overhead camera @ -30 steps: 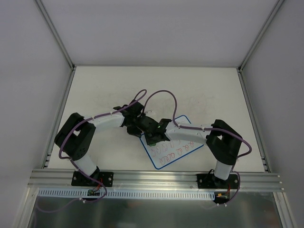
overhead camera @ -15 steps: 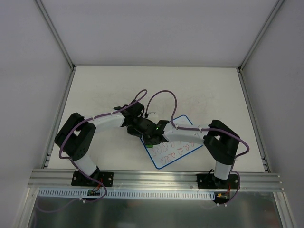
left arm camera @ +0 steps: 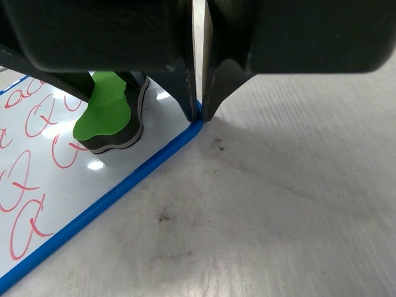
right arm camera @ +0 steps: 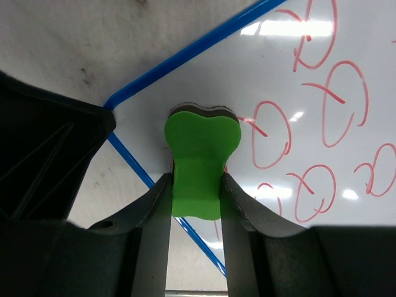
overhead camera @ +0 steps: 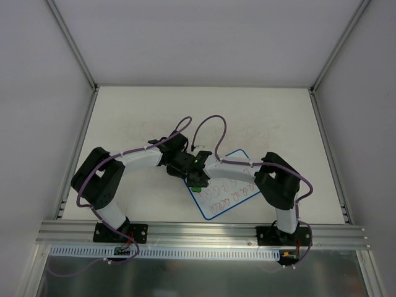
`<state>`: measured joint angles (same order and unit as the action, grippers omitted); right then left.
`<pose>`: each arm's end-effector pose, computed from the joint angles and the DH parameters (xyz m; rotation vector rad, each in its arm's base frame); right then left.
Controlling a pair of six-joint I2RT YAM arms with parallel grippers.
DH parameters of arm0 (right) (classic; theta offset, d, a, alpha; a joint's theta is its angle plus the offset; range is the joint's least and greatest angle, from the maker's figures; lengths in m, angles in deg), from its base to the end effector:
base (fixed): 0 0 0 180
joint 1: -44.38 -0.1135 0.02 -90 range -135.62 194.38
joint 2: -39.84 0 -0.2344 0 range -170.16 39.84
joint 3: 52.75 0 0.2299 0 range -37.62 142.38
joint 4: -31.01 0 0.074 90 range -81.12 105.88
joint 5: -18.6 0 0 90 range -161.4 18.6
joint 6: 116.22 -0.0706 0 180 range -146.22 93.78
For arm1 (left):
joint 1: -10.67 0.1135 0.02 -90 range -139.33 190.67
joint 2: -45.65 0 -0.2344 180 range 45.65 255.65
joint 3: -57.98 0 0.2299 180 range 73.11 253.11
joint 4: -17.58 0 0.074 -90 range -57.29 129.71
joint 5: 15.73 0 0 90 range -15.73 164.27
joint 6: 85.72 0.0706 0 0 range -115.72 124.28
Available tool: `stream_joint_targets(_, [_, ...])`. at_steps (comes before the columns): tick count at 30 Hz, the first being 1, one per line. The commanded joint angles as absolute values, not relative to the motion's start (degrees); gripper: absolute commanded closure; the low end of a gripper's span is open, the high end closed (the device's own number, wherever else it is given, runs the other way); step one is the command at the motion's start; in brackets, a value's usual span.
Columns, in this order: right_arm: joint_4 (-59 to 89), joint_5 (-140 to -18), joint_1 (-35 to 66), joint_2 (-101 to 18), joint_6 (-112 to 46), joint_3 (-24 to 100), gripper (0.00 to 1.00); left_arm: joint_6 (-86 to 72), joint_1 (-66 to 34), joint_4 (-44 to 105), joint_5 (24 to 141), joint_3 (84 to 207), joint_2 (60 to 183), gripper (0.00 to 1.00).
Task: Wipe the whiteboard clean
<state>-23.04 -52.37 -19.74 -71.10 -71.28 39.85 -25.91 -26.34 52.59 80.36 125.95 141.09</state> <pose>0.1798 0.3180 0.1259 -0.3771 2.6690 0.0785 0.2453 -0.1943 0.1129 0.1998 2.7499 -0.4958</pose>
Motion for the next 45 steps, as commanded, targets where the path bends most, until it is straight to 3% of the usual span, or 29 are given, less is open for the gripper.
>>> stream_joint_targets(1, [-29.3, -50.6, -16.9, -69.8, -73.9, 34.9, 1.0, -25.7, -25.7, 56.4, 76.9, 121.5, 144.9, 1.0])
stream_joint_targets(16, [-20.1, -55.8, 1.6, -57.9, -65.4, 15.6, 1.0, -25.3, -24.6, 56.4, 77.6, 120.7, 143.9, 1.0])
stream_joint_targets(22, [-20.1, -56.9, -0.7, -59.1, -59.7, 21.9, 1.0, -25.2, -24.6, 56.4, 77.6, 120.6, 143.3, 1.0])
stream_joint_targets(34, [-21.0, -63.6, -7.9, -74.4, -57.4, 41.0, 1.0, -25.0, -24.6, 56.4, 77.8, 120.6, 143.2, 1.0])
stream_joint_targets(39, [-20.9, -62.7, -6.5, -75.1, -57.4, 40.5, 1.0, -25.0, -24.7, 56.4, 77.7, 120.3, 142.9, 1.0])
stream_joint_targets(45, [-20.9, -60.1, 3.2, -70.5, -54.9, 33.8, 1.0, -24.6, -24.5, 56.4, 77.6, 119.9, 142.2, 1.0])
